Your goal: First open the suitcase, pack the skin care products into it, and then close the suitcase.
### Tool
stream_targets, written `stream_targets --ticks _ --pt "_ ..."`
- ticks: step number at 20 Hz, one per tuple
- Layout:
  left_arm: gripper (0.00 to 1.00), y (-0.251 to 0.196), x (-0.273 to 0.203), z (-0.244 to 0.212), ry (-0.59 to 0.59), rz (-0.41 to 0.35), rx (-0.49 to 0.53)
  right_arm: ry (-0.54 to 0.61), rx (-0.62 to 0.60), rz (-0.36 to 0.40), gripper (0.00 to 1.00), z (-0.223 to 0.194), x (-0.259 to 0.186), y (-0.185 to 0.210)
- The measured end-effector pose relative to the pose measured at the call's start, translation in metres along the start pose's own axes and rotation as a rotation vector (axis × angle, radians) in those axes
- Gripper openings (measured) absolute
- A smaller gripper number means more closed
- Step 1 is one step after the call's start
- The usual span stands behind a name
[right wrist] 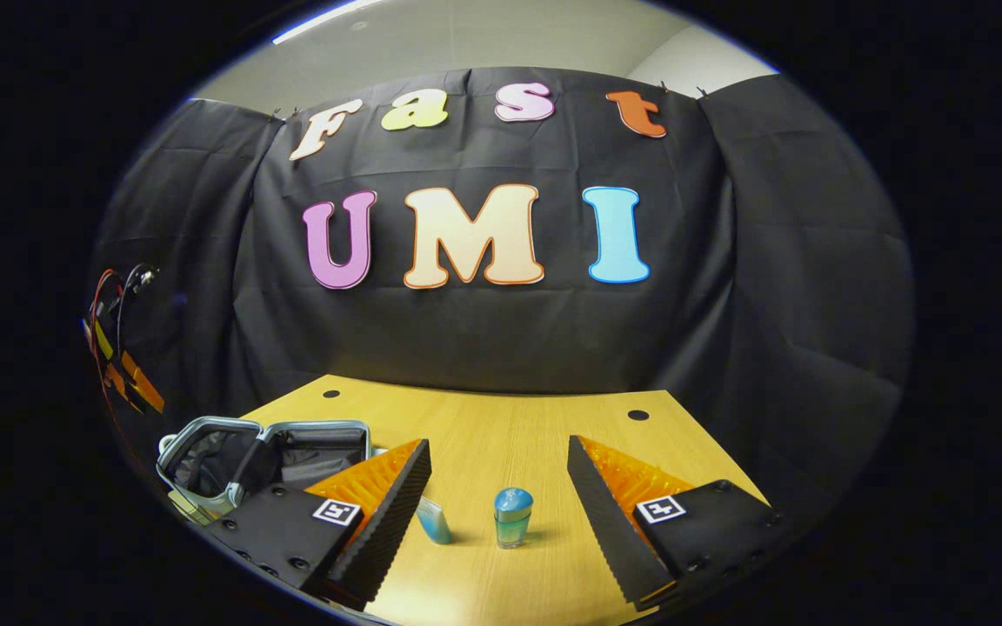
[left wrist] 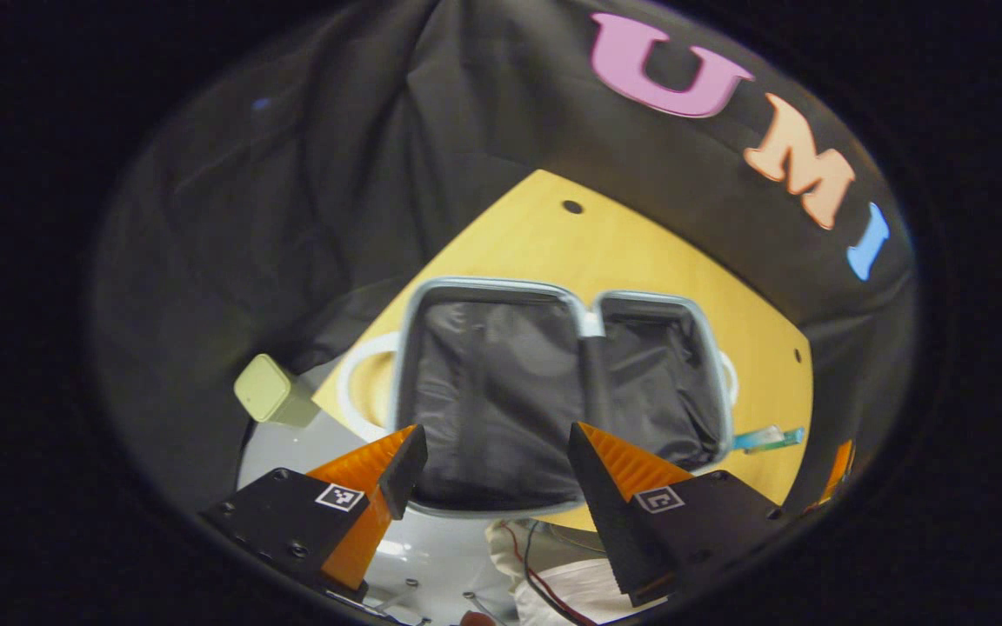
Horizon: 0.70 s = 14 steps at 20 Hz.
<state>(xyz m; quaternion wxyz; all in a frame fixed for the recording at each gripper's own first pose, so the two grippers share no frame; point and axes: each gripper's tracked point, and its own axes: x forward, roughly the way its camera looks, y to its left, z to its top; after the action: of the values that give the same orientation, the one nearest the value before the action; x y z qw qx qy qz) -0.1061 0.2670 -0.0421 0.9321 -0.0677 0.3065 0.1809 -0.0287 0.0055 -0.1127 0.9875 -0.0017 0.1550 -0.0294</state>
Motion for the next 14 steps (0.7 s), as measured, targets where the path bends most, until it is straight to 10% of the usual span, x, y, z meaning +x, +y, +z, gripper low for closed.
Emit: stream_targets --ticks 14 --pt "0.96 -0.235 0.036 -0.127 0.021 -0.258 0.225 0.153 0.006 0.152 0.99 -0.046 0.008 -0.049"
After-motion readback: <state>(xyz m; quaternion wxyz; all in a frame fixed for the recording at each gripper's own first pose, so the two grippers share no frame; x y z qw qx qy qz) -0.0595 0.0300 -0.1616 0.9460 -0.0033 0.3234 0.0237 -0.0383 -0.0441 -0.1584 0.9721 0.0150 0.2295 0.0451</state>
